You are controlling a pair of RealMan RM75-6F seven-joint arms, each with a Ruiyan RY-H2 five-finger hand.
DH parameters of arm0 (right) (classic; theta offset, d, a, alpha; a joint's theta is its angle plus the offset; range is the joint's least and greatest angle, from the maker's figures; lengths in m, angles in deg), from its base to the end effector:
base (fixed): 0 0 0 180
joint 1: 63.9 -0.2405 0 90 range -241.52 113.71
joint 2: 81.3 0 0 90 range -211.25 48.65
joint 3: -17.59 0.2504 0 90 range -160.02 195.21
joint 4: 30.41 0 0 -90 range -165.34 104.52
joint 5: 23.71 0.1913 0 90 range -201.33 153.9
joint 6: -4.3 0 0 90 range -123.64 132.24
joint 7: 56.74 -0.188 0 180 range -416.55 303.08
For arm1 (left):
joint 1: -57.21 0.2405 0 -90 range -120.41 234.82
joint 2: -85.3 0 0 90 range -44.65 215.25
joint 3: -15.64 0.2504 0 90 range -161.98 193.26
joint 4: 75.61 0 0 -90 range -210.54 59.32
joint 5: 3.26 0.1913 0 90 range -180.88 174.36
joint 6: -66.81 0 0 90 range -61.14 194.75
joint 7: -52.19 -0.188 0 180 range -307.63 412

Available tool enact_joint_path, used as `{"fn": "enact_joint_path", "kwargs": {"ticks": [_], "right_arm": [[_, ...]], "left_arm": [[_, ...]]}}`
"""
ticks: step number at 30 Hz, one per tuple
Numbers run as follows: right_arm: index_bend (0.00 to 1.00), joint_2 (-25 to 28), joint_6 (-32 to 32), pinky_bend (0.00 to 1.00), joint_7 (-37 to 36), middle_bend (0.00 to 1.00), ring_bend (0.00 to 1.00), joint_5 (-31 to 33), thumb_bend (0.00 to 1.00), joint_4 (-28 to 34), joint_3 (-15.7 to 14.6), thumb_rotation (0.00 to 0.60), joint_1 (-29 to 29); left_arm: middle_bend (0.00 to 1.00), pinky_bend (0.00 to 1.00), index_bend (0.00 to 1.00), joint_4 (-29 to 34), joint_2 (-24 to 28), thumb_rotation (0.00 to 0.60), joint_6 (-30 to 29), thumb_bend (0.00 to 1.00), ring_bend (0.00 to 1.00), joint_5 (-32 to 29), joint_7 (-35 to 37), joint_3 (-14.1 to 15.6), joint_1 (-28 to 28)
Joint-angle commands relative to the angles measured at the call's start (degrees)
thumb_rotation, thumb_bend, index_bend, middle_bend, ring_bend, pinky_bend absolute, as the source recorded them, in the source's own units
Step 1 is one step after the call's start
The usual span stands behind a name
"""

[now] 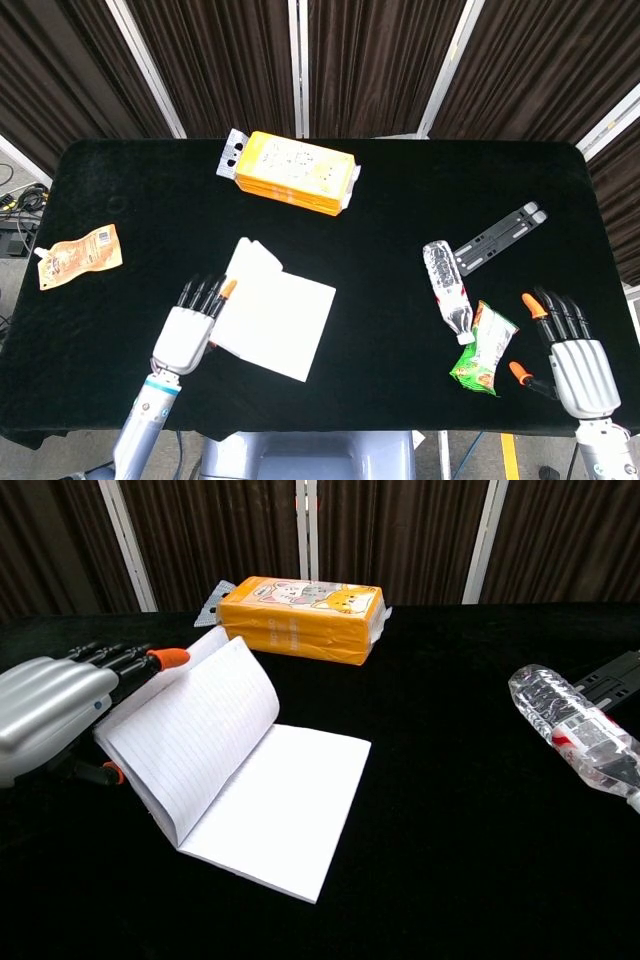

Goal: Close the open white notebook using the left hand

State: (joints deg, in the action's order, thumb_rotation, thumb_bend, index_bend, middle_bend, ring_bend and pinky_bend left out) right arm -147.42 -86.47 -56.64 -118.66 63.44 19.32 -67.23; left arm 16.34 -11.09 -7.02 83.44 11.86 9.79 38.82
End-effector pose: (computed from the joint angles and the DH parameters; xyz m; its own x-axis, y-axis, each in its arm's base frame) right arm -0.2644 -0.2086 0.1642 0.3396 0.0635 0.9384 -0.9276 -0.1423 0.3453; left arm -0.1500 0.2650 -0.0104 0.5461 -0.0012 0.8377 0.7874 -0.3405 -0.5138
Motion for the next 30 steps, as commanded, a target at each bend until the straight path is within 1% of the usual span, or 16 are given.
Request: {"fn": "enact_joint_path", "kwargs": {"ticks": [1,4,9,15,17,19,24,30], "right_arm": [[0.00,0.0,-0.1,0.00,-0.1,0.00,0.00,-0.1,0.07,0.0,0.0,0.600,0.0],[0.00,0.2,-0.3,0.00,-0.3,0.00,0.00,-0.1,0.07,0.2,0.0,0.600,0.1],[0.00,0.4,-0.4,0.00,-0.6,0.00,0.00,-0.1,0.07,0.3,0.0,0.600,0.1],[0.00,0.8,-0.5,0.00,-1.1,0.00,0.00,0.1,0.07,0.6,0.2,0.600,0.2],[0.00,0.9,-0.4,0.00,-1.3,0.00,0.00,0.1,0.07,0.6,0.1,0.600,0.2],[0.00,1.0,-0.2,0.00,-1.1,0.00,0.00,0.2,0.07,0.5,0.1,0.600,0.2],[0.00,0.8,0.6,0.00,-0.2,0.00,0.00,0.3,0.07,0.3,-0.1,0.600,-0.1],[0.00,0.4,1.0,0.00,1.0,0.00,0.00,0.4,0.07,0.0,-0.2,0.600,-0.2]], "left_arm": [[0.00,0.00,0.00,-0.2,-0.9,0.600,-0.2,0.41,0.00,0.7,-1.0,-0.6,-0.9],[0.00,0.00,0.00,-1.1,-2.6,0.600,-0.1,0.37,0.00,1.0,-1.8,-0.8,-1.9],[0.00,0.00,0.00,-1.6,-4.6,0.600,0.1,0.36,0.00,1.3,-1.8,-0.4,-3.0],[0.00,0.00,0.00,-1.5,-4.4,0.600,-1.1,0.35,0.00,1.4,-2.4,0.4,-2.5],[0.00,0.00,0.00,-0.7,-3.0,0.600,-2.2,0.29,0.00,1.2,-2.2,1.0,-1.6],[0.00,0.00,0.00,0.8,-0.9,0.600,-3.5,0.20,0.00,0.5,-1.7,1.7,-0.2],[0.00,0.00,0.00,4.6,6.0,0.600,-7.6,0.18,0.00,-0.1,0.7,3.8,3.8],[0.00,0.00,0.00,7.1,13.4,0.600,-13.2,0.16,0.00,-0.7,4.6,5.9,8.8]]}}
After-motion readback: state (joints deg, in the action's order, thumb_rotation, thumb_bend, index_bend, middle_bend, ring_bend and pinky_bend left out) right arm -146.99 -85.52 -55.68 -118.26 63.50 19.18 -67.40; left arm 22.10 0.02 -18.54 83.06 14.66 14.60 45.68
